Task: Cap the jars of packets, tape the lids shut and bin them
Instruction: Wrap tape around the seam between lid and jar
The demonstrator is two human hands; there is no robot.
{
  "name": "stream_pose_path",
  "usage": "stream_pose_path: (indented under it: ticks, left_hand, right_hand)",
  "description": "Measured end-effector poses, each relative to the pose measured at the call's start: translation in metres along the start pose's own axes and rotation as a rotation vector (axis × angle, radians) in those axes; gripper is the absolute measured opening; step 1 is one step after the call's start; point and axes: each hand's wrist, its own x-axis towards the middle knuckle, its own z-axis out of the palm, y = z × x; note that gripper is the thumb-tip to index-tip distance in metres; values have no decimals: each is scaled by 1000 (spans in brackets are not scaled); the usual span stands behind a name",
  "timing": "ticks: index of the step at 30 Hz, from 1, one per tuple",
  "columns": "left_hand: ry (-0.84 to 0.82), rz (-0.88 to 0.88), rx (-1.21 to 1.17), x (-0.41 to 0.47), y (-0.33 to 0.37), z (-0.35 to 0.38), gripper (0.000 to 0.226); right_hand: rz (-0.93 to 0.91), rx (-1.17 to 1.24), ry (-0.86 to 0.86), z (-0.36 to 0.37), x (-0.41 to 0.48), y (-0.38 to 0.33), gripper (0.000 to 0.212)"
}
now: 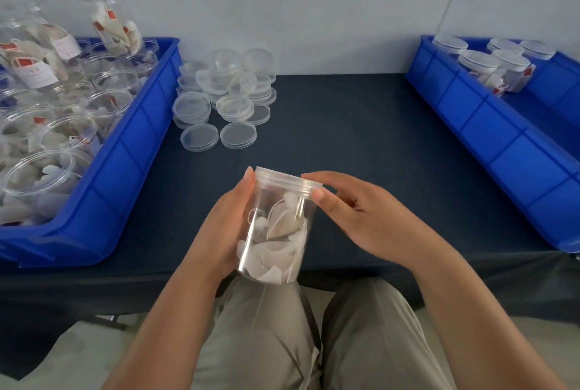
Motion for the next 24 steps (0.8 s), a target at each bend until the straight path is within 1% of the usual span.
stream_pose_path:
  ticks: [1, 2, 3, 4, 5, 6, 9, 10, 11, 14, 16, 18, 20, 22, 24]
  left_hand:
    - [103, 69, 59, -1, 0, 1, 55]
    - [173, 157, 78, -2, 0, 3, 43]
    - [209, 221, 130, -3, 1, 6, 34]
    - [222, 265, 198, -6, 1, 8, 31]
    - [226, 273, 282, -9, 3, 12, 34]
    - [217, 258, 342, -11, 3, 16, 41]
    - [210, 233, 543, -16, 4, 27, 71]
    - [211, 233, 589, -17, 4, 29, 79]
    - [219, 234, 611, -17, 4, 30, 83]
    - [261, 238, 543, -14, 5, 28, 74]
    - [266, 237, 479, -14, 6, 25, 72]
    - [266, 231, 458, -15, 8, 23, 72]
    - [260, 216, 431, -17, 9, 21, 70]
    - [238, 182, 337, -18, 8, 19, 66]
    - [196, 140, 262, -20, 9, 18, 57]
  right_hand:
    - [5, -15, 25, 2, -1, -1, 62]
    - [11, -32, 47, 3, -3, -1, 64]
    - [19, -49, 66, 5, -4, -2, 67]
    - [30, -62, 84, 6, -4, -2, 68]
    - [44, -73, 100, 7, -5, -3, 70]
    - [55, -83, 114, 9, -6, -3, 70]
    - [73, -103, 138, 15, -9, -4, 67]
    - [77, -102, 136, 18, -9, -4, 64]
    - [83, -99, 130, 19, -9, -4, 62]
    - [102, -47, 53, 14, -7, -3, 68]
    - [101, 0, -30, 5, -8, -2, 77]
    - [91, -6, -102, -7, -13, 0, 78]
    - [69, -43, -138, -16, -16, 2, 65]
    - [35, -112, -136, -21, -17, 3, 50]
    - [8, -188, -101, -23, -14, 2, 45]
